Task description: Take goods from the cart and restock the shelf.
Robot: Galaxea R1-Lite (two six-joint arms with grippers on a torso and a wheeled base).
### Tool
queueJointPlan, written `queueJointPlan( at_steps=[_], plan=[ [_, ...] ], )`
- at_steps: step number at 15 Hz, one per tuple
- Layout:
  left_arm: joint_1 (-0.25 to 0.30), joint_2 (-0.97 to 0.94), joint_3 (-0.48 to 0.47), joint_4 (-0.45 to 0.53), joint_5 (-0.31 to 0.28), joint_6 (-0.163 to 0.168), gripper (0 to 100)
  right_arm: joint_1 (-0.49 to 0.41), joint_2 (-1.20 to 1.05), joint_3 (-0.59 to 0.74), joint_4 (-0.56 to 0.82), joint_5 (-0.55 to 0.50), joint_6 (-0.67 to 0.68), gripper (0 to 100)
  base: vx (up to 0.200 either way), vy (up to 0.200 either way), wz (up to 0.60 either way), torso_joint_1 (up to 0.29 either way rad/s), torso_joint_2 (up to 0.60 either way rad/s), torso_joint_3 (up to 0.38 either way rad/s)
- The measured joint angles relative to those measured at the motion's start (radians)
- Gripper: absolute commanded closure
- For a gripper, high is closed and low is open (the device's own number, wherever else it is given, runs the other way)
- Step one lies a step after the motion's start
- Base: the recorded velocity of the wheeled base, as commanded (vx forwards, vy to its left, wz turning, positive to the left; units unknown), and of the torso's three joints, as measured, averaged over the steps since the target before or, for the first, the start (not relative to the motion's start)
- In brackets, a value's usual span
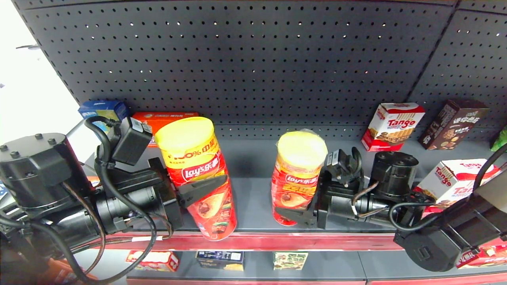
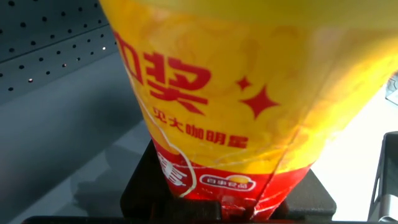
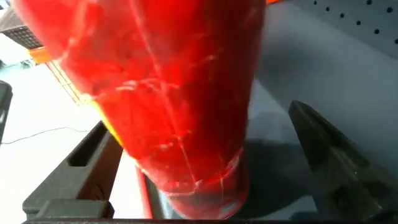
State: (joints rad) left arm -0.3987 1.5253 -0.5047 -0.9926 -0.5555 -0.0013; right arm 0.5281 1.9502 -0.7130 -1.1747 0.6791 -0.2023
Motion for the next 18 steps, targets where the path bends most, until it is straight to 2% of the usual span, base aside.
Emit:
queueJointPlan(
  at_steps=[5, 7, 13, 15, 18],
  plan=[
    [0.000, -0.003, 0.000, 0.000, 0.000, 0.000, 100, 0.000, -0.130, 0.089, -0.006, -0.004, 0.007, 0, 0.000, 0.000, 0.00, 0.000, 0.00, 0.000],
    [0.000, -0.005, 0.000, -0.001, -0.001, 0.001, 100, -0.015, -0.228, 0.111, 0.027, -0.044, 0.012, 0, 0.000, 0.000, 0.00, 0.000, 0.00, 0.000],
    [-0.003, -0.008, -0.013, -0.001, -0.003, 0.001, 100, -0.093, -0.630, 0.150, 0.333, -0.205, 0.071, 0, 0.000, 0.000, 0.00, 0.000, 0.00, 0.000],
    [-0.006, -0.008, -0.020, -0.001, -0.002, 0.001, 100, -0.101, -0.793, 0.206, 0.440, -0.287, 0.101, 0, 0.000, 0.000, 0.00, 0.000, 0.00, 0.000],
    [-0.014, -0.007, -0.030, -0.001, -0.003, 0.001, 100, -0.113, -1.069, 0.360, 0.628, -0.444, 0.123, 0, 0.000, 0.000, 0.00, 0.000, 0.00, 0.000]
  ],
)
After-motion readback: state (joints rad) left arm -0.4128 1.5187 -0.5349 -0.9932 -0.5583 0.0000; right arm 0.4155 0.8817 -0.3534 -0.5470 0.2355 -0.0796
